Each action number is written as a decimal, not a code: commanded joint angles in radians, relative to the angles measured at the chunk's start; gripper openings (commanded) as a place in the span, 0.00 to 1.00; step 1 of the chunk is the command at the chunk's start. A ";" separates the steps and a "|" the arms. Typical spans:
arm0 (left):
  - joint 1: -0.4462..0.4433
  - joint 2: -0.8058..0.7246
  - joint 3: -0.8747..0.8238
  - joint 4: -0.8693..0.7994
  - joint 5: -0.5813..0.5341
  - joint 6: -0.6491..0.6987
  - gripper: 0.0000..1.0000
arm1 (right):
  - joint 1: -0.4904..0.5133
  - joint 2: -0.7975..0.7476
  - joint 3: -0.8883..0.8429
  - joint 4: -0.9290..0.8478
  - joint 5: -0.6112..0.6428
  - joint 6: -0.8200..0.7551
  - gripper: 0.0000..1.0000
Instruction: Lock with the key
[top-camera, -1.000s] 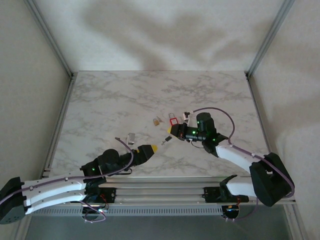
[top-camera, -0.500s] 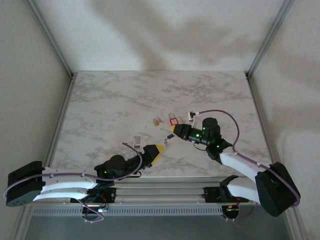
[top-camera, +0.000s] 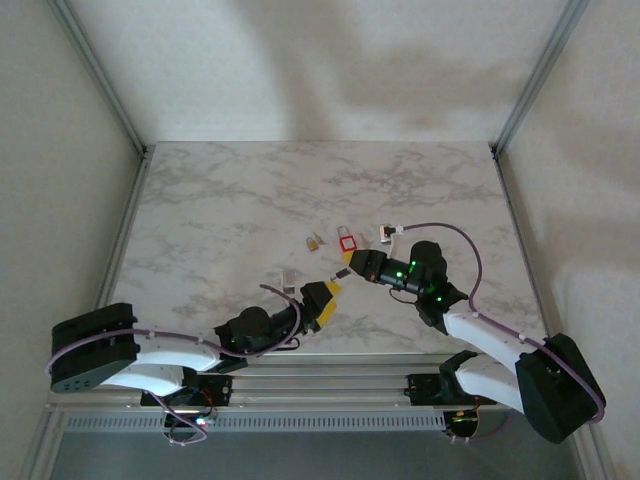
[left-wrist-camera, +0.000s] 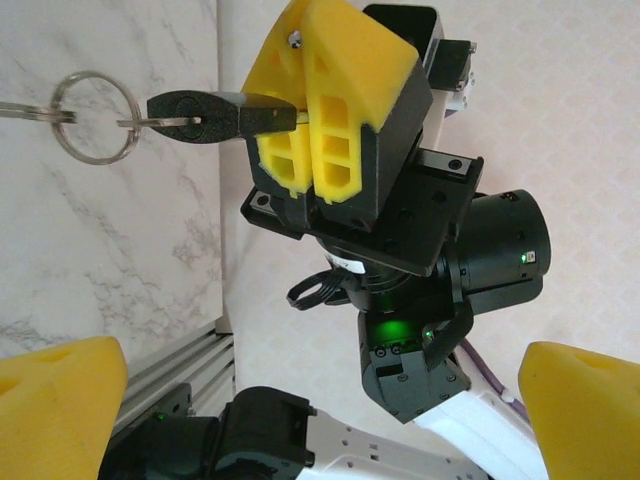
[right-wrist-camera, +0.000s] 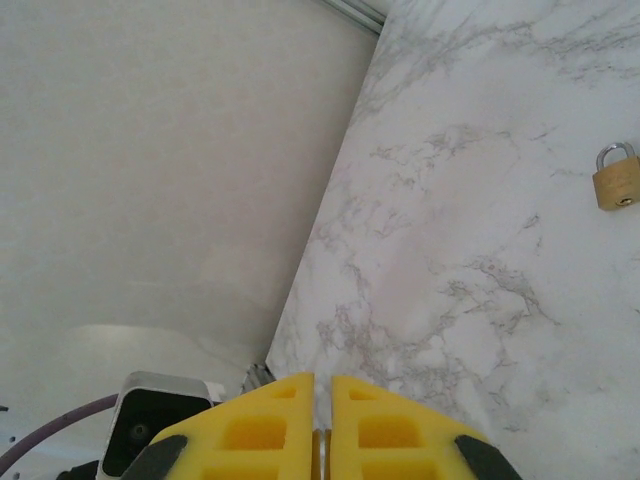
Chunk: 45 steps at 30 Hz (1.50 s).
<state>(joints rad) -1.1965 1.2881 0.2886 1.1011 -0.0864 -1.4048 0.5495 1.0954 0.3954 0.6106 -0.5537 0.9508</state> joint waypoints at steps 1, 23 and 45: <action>-0.007 0.031 0.038 0.106 0.025 -0.030 1.00 | -0.002 -0.023 -0.013 0.062 -0.030 0.001 0.00; 0.052 0.045 0.077 0.065 0.025 -0.024 0.99 | 0.028 -0.048 0.001 0.060 -0.079 -0.019 0.00; 0.073 0.070 0.073 0.080 0.026 -0.040 0.93 | 0.087 -0.040 0.023 0.043 -0.091 -0.069 0.00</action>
<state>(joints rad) -1.1339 1.3640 0.3443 1.1484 -0.0704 -1.4441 0.6254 1.0630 0.3870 0.6178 -0.6277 0.9073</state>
